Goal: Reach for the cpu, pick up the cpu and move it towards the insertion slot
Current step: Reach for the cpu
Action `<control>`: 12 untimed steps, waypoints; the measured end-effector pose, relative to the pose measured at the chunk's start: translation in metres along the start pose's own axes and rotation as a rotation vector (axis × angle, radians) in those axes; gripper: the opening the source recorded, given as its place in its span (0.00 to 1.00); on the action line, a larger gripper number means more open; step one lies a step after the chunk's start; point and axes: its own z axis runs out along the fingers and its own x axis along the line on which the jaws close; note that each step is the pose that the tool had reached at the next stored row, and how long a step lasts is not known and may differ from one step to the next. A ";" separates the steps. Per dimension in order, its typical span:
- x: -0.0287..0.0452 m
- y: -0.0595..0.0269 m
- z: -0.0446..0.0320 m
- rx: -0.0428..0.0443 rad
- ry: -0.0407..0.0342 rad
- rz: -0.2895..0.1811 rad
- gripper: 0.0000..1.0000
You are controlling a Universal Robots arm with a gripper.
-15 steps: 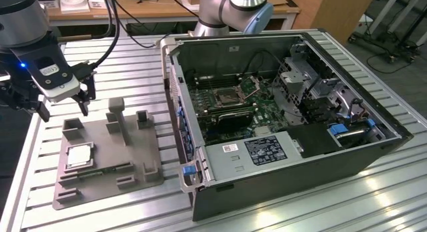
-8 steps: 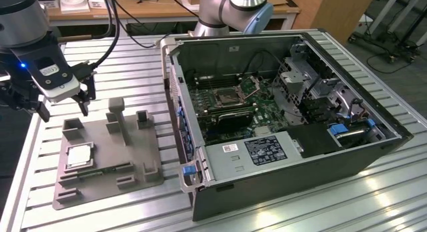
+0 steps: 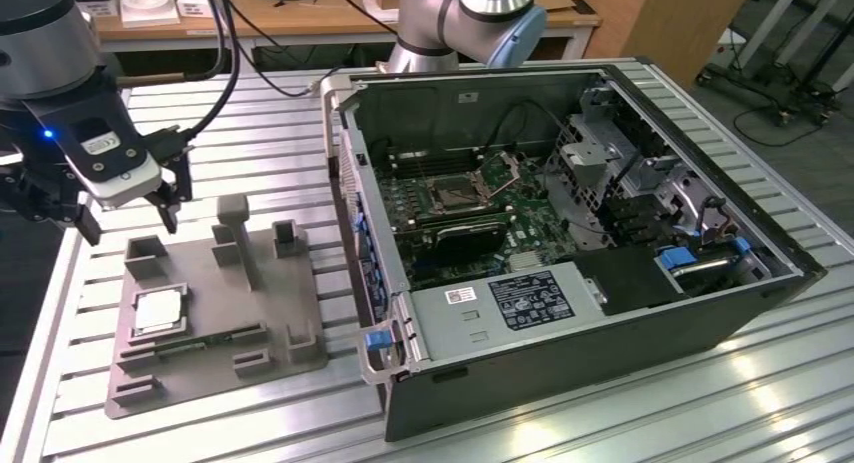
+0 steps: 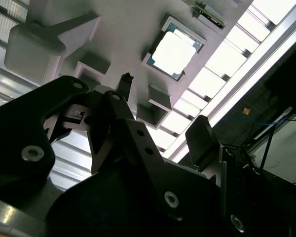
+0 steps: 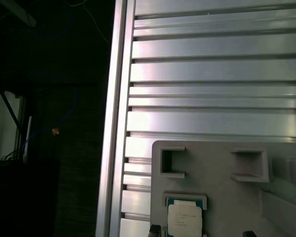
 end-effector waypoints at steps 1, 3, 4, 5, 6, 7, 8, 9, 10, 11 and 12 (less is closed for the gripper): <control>0.0000 -0.0001 0.0008 -0.0001 -0.0001 0.000 0.71; 0.0000 -0.0002 0.0022 0.0000 0.0000 0.000 0.71; 0.0000 -0.0002 0.0027 0.0001 0.0001 0.000 0.71; 0.0000 -0.0003 0.0031 0.0001 0.0002 0.000 0.71; 0.0000 -0.0004 0.0035 0.0001 0.0002 0.000 0.71; 0.0001 -0.0005 0.0038 0.0001 0.0001 0.000 0.71; 0.0001 -0.0005 0.0039 0.0001 0.0002 0.000 0.71; 0.0001 -0.0006 0.0042 0.0000 0.0001 0.000 0.71; 0.0002 -0.0007 0.0044 0.0000 0.0000 0.000 0.71; 0.0002 -0.0008 0.0046 -0.0001 -0.0001 0.000 0.71; 0.0002 -0.0008 0.0047 -0.0001 0.0001 0.000 0.71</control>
